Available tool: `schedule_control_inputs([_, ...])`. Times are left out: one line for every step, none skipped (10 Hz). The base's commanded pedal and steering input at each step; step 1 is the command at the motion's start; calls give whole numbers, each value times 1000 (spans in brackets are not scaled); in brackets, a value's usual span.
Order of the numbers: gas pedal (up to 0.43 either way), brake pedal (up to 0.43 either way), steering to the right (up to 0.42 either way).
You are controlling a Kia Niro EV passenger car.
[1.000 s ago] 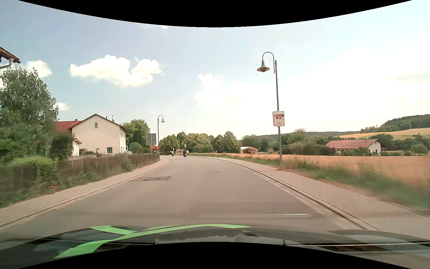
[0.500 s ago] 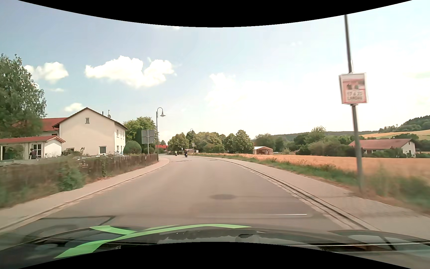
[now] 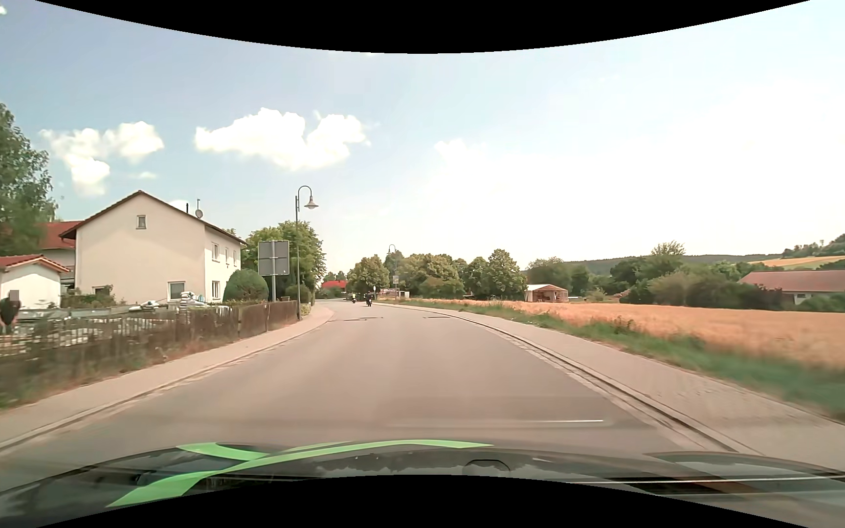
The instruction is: Follow the waypoints while adhering to traffic rules and regulations
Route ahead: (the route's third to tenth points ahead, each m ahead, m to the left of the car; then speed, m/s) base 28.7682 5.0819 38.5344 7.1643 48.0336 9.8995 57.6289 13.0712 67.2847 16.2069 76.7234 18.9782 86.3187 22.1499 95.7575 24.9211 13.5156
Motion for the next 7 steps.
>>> schedule_control_inputs([150, 0, -39])
schedule_control_inputs([157, 0, -40])
schedule_control_inputs([157, 0, -40])
schedule_control_inputs([169, 0, -40])
schedule_control_inputs([169, 0, -41])
schedule_control_inputs([177, 0, -43])
schedule_control_inputs([189, 0, -43])
